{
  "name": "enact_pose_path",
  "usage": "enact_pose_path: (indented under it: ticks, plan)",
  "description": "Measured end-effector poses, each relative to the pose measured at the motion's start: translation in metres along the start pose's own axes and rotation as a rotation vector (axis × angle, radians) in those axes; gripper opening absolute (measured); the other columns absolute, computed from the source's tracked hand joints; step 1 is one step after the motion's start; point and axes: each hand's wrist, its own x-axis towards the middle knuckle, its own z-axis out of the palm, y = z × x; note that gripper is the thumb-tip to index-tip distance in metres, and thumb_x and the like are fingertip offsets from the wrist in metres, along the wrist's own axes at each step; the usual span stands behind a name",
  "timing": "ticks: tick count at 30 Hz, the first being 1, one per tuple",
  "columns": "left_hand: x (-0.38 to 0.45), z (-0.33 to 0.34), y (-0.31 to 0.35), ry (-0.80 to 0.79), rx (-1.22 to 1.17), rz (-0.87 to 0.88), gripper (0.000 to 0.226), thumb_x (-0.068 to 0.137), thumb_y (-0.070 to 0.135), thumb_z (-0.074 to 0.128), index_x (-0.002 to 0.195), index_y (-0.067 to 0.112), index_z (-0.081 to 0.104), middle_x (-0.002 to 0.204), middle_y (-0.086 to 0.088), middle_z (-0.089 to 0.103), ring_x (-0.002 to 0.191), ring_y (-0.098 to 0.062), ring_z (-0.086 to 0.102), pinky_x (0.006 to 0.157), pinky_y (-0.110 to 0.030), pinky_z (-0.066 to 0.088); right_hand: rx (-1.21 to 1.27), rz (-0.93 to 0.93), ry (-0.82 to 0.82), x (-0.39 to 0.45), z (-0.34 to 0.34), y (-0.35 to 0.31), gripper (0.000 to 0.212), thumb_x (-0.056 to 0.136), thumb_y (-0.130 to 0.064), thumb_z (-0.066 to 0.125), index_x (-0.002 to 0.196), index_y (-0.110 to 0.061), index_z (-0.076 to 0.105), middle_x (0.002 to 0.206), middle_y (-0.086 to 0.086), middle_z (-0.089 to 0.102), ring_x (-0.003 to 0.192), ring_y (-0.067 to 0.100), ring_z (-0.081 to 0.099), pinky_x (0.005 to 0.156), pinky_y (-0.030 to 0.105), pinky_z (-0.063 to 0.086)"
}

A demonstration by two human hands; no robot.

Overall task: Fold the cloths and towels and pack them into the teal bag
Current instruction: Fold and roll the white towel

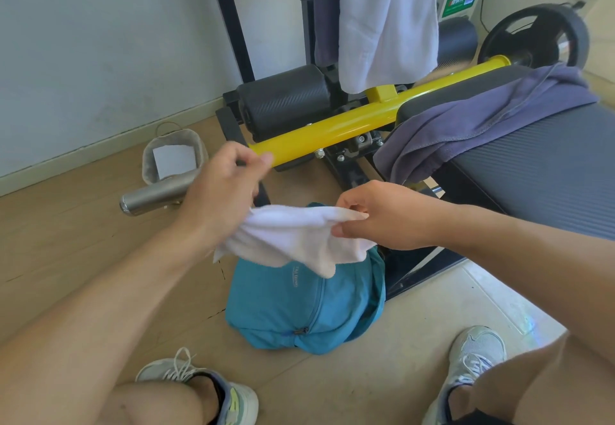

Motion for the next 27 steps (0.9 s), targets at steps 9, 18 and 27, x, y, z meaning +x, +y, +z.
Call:
enact_pose_path:
  ticks: [9, 18, 27]
  plan:
    - [-0.016, 0.012, 0.002, -0.462, 0.457, 0.203, 0.016, 0.075, 0.051, 0.082, 0.074, 0.036, 0.078, 0.063, 0.011, 0.064, 0.061, -0.001, 0.053, 0.054, -0.014, 0.033, 0.085, -0.132, -0.018, -0.001, -0.003, -0.004, 0.018, 0.089, -0.042, 0.073, 0.101, -0.028, 0.071, 0.093, -0.008, 0.072, 0.085, 0.014, 0.065, 0.079, 0.041, 0.055]
    - [-0.010, 0.004, -0.006, -0.435, 0.476, 0.198, 0.008, 0.085, 0.047, 0.076, 0.085, 0.041, 0.081, 0.087, 0.019, 0.076, 0.088, 0.001, 0.066, 0.076, -0.023, 0.045, 0.124, -0.066, 0.085, -0.002, -0.015, 0.006, 0.025, 0.074, -0.040, 0.087, 0.085, -0.029, 0.068, 0.087, -0.012, 0.074, 0.082, 0.008, 0.068, 0.080, 0.035, 0.057]
    - [-0.007, 0.003, -0.001, -0.460, 0.524, 0.189, 0.013, 0.070, 0.051, 0.085, 0.081, 0.044, 0.080, 0.088, 0.022, 0.075, 0.090, 0.003, 0.065, 0.081, -0.027, 0.050, -0.016, 0.002, 0.085, 0.000, -0.017, 0.013, 0.028, 0.071, -0.036, 0.089, 0.076, -0.026, 0.064, 0.079, -0.011, 0.068, 0.071, 0.007, 0.060, 0.062, 0.025, 0.049]
